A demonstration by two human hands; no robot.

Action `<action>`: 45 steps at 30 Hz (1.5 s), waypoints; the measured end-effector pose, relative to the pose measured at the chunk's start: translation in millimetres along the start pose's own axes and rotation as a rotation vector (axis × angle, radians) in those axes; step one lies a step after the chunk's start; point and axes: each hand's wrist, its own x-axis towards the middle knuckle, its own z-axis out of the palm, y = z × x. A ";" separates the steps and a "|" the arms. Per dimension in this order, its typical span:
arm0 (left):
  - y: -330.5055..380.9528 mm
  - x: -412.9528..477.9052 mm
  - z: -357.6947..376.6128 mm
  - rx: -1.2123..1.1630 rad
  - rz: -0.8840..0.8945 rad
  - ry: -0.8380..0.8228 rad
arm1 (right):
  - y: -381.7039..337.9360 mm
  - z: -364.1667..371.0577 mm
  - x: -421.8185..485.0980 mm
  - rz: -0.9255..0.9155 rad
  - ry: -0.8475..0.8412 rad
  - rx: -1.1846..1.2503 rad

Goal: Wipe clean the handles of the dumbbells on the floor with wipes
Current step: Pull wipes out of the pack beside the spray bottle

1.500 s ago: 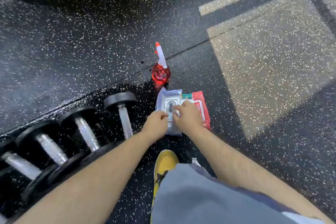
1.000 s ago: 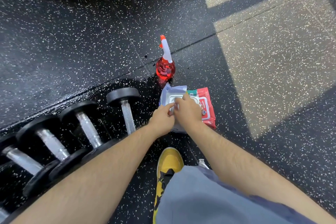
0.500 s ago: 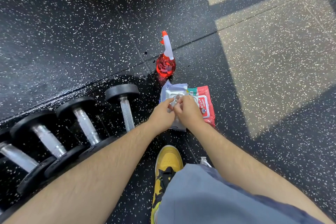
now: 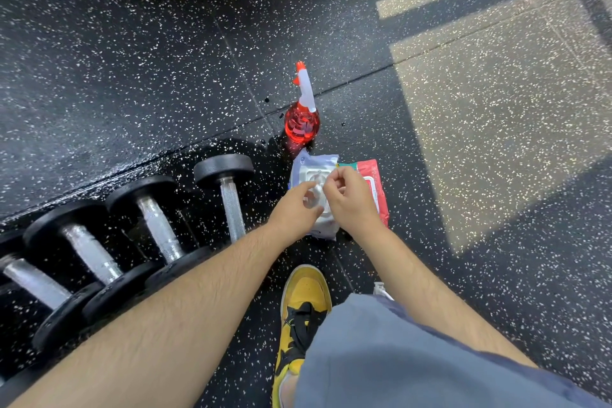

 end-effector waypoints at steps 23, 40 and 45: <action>-9.5 3.5 -2.4 0.752 0.135 -0.010 | 28.6 21.2 5.6 -0.133 -0.014 -0.527; -8.7 12.9 -2.0 0.542 0.087 0.117 | 20.7 15.7 15.4 -0.081 -0.220 -0.666; -15.5 6.6 9.3 0.421 -0.143 0.153 | 18.8 21.0 16.5 -0.021 -0.244 -0.753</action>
